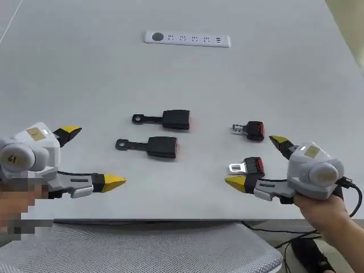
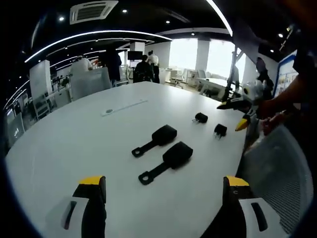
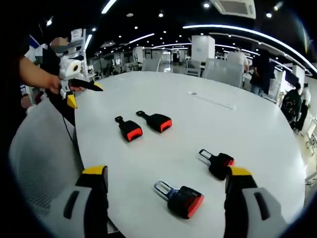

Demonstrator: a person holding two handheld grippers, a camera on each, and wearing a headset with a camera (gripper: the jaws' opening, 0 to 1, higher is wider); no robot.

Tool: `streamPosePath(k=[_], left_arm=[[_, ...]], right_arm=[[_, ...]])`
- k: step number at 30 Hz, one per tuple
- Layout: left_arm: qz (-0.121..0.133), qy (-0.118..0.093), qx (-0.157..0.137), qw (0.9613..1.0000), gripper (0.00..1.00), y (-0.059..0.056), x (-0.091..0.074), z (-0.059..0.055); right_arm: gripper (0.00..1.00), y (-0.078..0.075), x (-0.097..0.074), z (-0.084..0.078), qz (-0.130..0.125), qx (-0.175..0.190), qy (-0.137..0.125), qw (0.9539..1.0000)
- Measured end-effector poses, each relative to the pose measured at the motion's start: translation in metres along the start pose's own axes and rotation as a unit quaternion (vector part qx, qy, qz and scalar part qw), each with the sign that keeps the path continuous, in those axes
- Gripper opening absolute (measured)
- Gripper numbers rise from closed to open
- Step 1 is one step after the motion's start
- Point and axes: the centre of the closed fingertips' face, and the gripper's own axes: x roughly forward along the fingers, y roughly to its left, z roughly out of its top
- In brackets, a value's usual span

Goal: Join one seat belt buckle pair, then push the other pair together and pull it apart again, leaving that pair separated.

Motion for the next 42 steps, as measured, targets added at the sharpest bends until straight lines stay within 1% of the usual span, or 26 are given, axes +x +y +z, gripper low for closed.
streamPosePath(k=[10, 24, 42], left_arm=[[0.002, 0.002, -0.004, 1.0000, 1.00, 0.0006, -0.0019, -0.0022], [0.002, -0.001, -0.006, 1.0000, 1.00, 0.0009, -0.0006, -0.0003], [0.002, 0.001, -0.010, 0.9999, 1.00, 0.0030, 0.0014, -0.0014]], right_arm=[[0.98, -0.0005, 0.0014, -0.0019, 0.002, 0.002, 0.002, 1.0000], [0.98, -0.0016, 0.0021, -0.0018, 0.003, 0.002, 0.002, 1.0000], [0.98, -0.0028, 0.0041, -0.0040, 0.004, 0.005, 0.007, 0.9999]])
